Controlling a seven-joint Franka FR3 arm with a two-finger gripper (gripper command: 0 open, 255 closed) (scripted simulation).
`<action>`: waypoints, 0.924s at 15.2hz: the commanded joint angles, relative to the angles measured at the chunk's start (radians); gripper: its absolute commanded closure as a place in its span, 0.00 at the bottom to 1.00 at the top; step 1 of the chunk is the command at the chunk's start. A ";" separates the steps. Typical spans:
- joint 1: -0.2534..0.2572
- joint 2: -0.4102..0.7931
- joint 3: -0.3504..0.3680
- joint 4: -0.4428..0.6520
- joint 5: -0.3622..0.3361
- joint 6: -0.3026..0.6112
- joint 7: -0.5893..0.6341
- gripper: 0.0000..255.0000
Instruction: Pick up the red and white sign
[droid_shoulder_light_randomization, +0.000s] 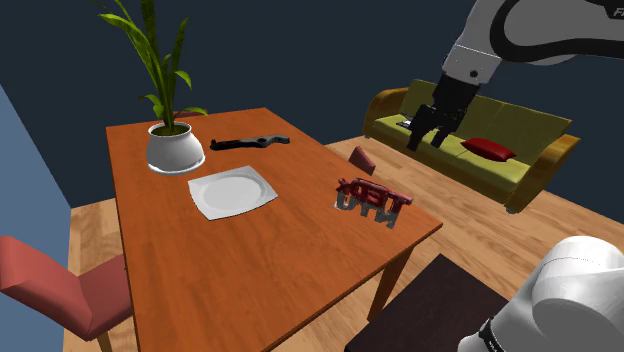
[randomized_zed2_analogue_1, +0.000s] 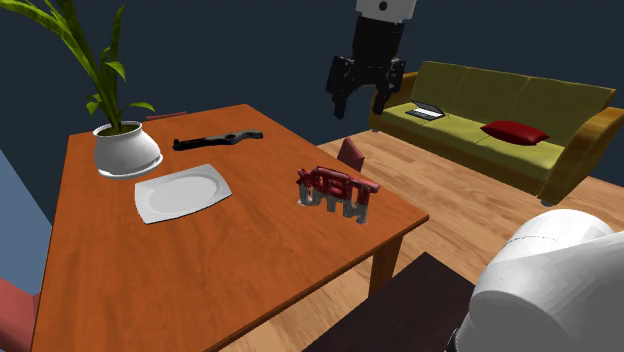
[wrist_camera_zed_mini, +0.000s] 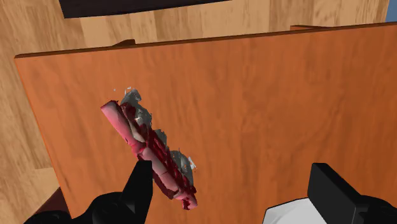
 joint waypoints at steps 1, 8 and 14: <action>0.000 0.000 0.000 0.000 0.000 0.000 0.000 0.00; 0.030 0.178 -0.087 -0.045 -0.048 0.190 -0.208 0.00; 0.059 0.377 -0.154 -0.028 -0.062 0.345 -0.385 0.00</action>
